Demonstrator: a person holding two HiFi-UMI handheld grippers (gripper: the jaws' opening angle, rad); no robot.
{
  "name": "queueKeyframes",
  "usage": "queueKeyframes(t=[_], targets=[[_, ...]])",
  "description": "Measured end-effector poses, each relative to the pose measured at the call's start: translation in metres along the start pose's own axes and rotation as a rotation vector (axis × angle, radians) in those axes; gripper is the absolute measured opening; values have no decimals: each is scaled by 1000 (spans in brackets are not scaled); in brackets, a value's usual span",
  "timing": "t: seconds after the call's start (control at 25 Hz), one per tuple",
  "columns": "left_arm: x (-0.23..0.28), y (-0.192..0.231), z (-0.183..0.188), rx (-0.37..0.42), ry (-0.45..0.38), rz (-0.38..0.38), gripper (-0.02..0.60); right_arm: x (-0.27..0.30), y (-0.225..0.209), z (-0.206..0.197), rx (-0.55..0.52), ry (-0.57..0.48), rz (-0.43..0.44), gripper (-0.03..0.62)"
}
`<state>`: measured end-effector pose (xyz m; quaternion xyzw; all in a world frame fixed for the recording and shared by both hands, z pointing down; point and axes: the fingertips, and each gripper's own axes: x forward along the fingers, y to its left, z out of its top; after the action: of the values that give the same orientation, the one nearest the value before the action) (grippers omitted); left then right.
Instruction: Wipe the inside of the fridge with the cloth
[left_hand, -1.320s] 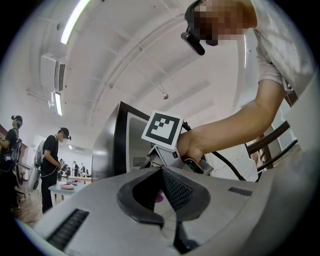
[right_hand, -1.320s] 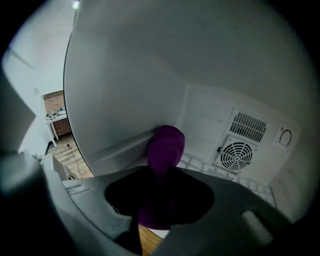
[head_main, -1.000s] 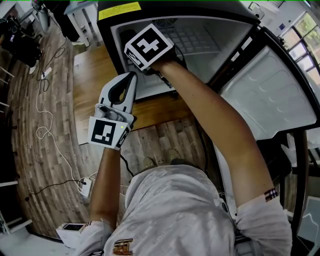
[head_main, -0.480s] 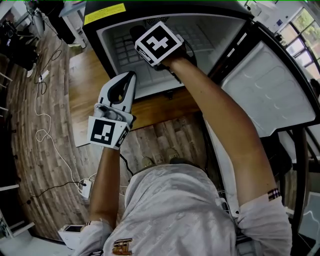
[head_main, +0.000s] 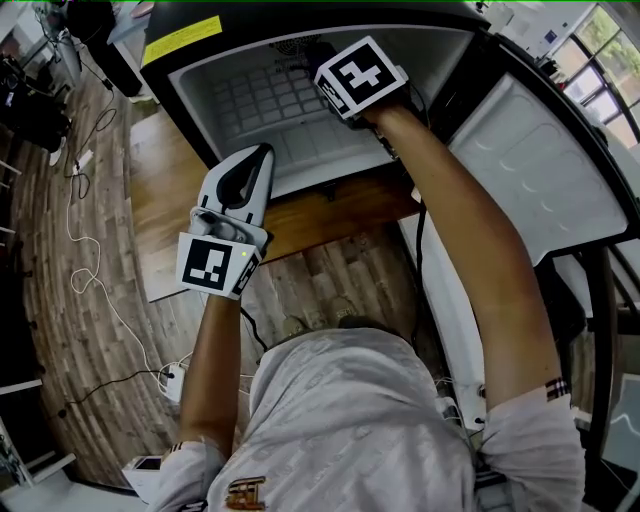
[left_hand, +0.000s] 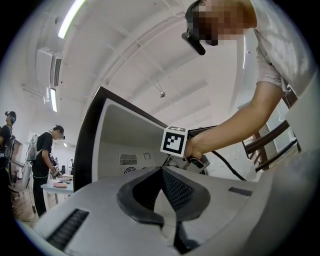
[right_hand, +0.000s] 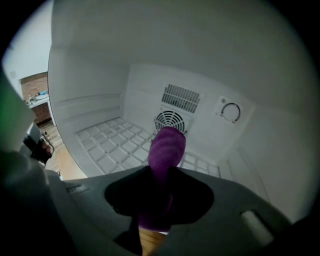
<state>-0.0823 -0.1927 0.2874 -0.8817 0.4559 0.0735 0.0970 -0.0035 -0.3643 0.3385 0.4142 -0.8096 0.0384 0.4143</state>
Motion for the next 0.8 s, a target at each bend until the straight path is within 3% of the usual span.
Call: queueKeyframes(t=[0.36, 0.8], targets=[[7, -6, 1, -1, -2, -12, 0, -8, -49, -26, 55, 52, -104, 115], [8, -6, 3, -5, -7, -16, 0, -9, -79, -40, 68, 103, -215, 115]])
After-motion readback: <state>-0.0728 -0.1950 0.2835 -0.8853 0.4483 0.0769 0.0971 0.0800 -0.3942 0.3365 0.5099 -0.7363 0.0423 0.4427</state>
